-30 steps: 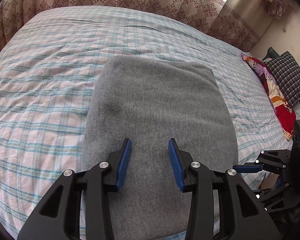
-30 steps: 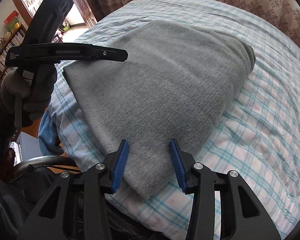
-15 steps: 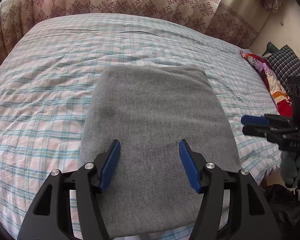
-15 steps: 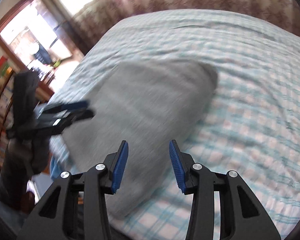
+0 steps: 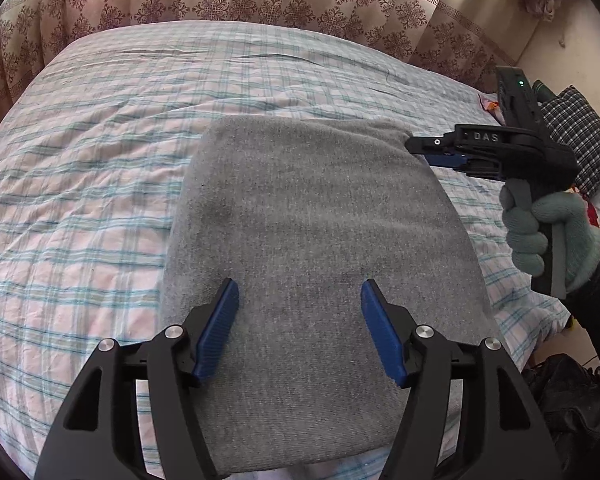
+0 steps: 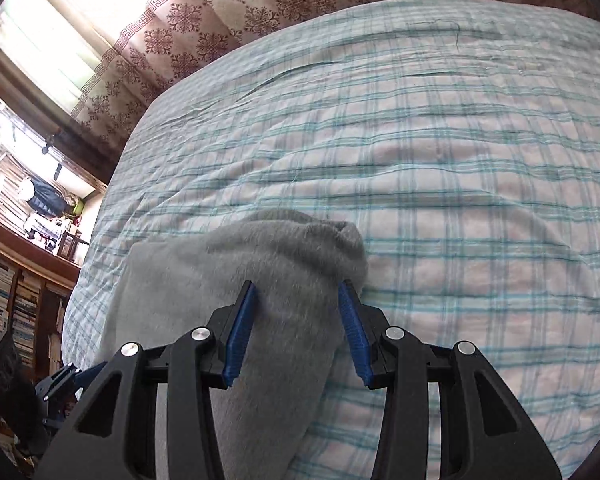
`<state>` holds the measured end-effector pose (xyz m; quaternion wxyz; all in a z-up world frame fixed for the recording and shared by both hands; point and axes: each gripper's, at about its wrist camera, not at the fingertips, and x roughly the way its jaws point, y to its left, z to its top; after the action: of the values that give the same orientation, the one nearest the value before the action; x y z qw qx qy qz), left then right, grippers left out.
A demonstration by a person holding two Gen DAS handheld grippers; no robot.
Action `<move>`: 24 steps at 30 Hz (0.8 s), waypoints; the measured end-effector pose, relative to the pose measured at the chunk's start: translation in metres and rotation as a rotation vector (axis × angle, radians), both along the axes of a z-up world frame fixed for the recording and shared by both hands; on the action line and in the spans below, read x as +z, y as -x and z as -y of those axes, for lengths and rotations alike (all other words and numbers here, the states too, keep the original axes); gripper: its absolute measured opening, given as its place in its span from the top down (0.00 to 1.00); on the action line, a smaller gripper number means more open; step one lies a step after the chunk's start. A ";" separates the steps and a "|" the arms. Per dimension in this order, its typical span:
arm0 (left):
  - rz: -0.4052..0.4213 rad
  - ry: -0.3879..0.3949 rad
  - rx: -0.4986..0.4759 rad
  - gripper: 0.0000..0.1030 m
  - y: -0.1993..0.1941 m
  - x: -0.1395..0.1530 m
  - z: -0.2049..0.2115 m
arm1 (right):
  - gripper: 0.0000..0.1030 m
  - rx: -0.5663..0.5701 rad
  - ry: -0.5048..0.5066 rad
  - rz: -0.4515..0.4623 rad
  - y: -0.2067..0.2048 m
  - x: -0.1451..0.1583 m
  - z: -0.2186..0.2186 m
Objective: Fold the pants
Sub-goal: 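Move both grippers to the edge of the folded pants bundle, then grasp the bundle edge with both grippers and lift it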
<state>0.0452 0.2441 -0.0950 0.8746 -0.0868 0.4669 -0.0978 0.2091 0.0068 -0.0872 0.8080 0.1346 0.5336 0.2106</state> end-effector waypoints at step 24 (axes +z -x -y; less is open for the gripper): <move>0.000 0.122 0.049 0.27 -0.005 0.009 -0.027 | 0.35 -0.032 -0.030 -0.026 0.002 0.005 0.010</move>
<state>0.0506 0.2712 -0.0855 0.8697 -0.1512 0.4580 -0.1045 0.2073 -0.0032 -0.0820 0.8022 0.1578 0.5387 0.2036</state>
